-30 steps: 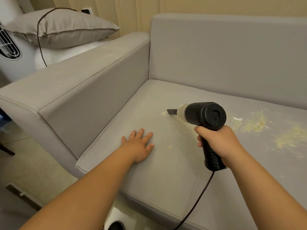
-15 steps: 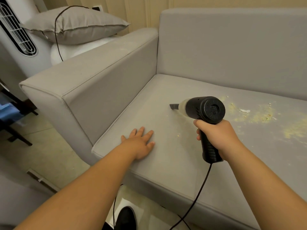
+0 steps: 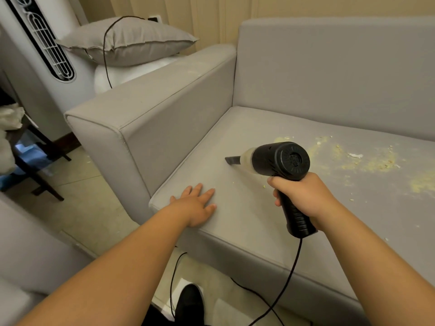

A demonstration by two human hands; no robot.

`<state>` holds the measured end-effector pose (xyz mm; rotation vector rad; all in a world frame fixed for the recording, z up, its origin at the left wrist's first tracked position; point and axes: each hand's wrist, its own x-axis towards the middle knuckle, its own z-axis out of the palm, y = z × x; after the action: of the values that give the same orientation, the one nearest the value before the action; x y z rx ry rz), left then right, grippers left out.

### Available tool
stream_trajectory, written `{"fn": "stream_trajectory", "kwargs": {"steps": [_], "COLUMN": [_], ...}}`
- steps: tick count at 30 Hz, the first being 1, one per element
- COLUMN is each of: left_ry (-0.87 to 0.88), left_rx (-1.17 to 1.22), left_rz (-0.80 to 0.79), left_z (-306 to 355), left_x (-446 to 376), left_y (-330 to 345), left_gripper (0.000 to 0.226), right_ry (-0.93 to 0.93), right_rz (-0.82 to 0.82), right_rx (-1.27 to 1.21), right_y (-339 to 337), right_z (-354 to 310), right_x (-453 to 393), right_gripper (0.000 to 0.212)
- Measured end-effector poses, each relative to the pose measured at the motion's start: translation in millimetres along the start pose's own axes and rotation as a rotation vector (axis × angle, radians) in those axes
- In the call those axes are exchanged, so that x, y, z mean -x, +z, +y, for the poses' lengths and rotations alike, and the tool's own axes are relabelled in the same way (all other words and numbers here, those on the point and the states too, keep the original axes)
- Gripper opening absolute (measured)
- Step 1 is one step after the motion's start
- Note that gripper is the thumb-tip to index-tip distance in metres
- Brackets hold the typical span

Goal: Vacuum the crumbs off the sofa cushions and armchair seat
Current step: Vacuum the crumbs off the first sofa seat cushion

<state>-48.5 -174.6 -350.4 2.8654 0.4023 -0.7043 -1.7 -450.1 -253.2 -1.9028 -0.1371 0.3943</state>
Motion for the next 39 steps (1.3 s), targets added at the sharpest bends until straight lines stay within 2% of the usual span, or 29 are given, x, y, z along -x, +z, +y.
{"fn": "stream_trajectory", "kwargs": {"steps": [6, 11, 13, 29, 39], "left_ry": [0.019, 0.037, 0.042, 0.064, 0.110], "left_rx": [0.002, 0.007, 0.003, -0.019, -0.018], "left_rz": [0.000, 0.015, 0.018, 0.008, -0.051], "left_z": [1, 3, 1, -4, 15], "left_x": [14, 24, 25, 31, 62], "left_y": [8, 12, 13, 19, 28], "left_gripper": [0.063, 0.062, 0.062, 0.062, 0.066], "right_ry": [0.005, 0.017, 0.037, 0.057, 0.009], "right_rz": [0.008, 0.238, 0.277, 0.180, 0.034], "right_rx": [-0.005, -0.049, -0.106, -0.131, -0.118], "right_y": [9, 4, -2, 8, 28], "right_z": [6, 7, 8, 12, 5], "right_x": [24, 26, 24, 40, 92], "right_gripper": [0.017, 0.020, 0.019, 0.023, 0.020]}}
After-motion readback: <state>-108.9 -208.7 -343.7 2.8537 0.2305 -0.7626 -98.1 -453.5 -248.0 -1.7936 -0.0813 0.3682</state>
